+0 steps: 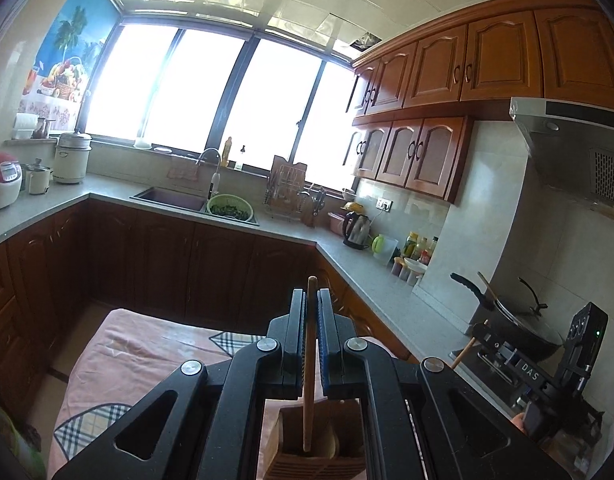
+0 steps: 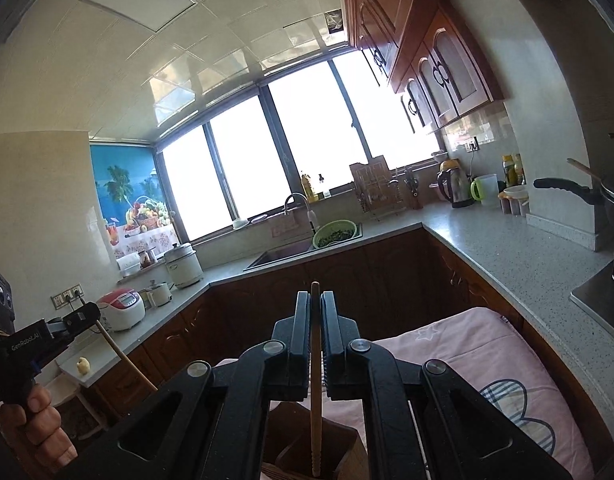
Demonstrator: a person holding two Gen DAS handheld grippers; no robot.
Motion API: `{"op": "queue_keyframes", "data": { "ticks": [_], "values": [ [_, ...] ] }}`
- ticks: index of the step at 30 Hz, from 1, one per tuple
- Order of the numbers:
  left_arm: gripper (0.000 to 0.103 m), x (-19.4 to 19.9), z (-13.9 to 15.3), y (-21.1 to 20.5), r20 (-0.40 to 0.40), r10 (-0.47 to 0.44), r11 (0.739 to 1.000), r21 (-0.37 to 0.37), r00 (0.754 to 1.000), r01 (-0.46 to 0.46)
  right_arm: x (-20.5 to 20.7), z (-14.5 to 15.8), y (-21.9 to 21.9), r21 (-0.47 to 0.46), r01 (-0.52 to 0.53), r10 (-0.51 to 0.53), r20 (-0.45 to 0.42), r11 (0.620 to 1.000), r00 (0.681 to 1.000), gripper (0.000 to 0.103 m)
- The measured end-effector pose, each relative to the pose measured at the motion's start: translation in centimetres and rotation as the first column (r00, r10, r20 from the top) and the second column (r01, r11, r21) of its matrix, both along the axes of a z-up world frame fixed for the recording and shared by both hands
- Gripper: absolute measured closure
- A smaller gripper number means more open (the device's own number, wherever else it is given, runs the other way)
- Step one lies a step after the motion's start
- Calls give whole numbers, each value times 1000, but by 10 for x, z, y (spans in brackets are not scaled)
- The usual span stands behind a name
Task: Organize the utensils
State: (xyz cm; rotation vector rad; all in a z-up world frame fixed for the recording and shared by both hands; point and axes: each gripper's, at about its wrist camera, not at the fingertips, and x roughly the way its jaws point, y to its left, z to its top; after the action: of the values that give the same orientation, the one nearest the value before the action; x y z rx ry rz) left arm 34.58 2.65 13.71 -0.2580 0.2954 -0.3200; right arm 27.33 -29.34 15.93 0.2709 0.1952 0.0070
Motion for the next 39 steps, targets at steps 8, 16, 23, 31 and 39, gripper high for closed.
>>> {"op": "queue_keyframes", "data": {
  "ticks": [8,16,23,31,39],
  "values": [
    [99,74,-62,-19,-102,28,999,-40,994,-32,28,-47,-11,42,20,-19,-23,999,1000,98],
    [99,126,-102,-31,-168,57,996,-62,984,-68,39,-90,-14,86,65,-61,-45,994,997,98],
    [98,142,-115,-43,-204,59,996,-48,977,-70,40,-98,-15,88,78,-75,-39,993,996,98],
    [98,143,-107,-48,-227,43,998,-37,973,-53,47,-94,-18,85,60,-53,-76,995,996,98],
    [72,130,-99,-40,-214,50,998,-21,976,-56,48,-97,-19,104,56,-45,-111,993,993,85]
  ]
}}
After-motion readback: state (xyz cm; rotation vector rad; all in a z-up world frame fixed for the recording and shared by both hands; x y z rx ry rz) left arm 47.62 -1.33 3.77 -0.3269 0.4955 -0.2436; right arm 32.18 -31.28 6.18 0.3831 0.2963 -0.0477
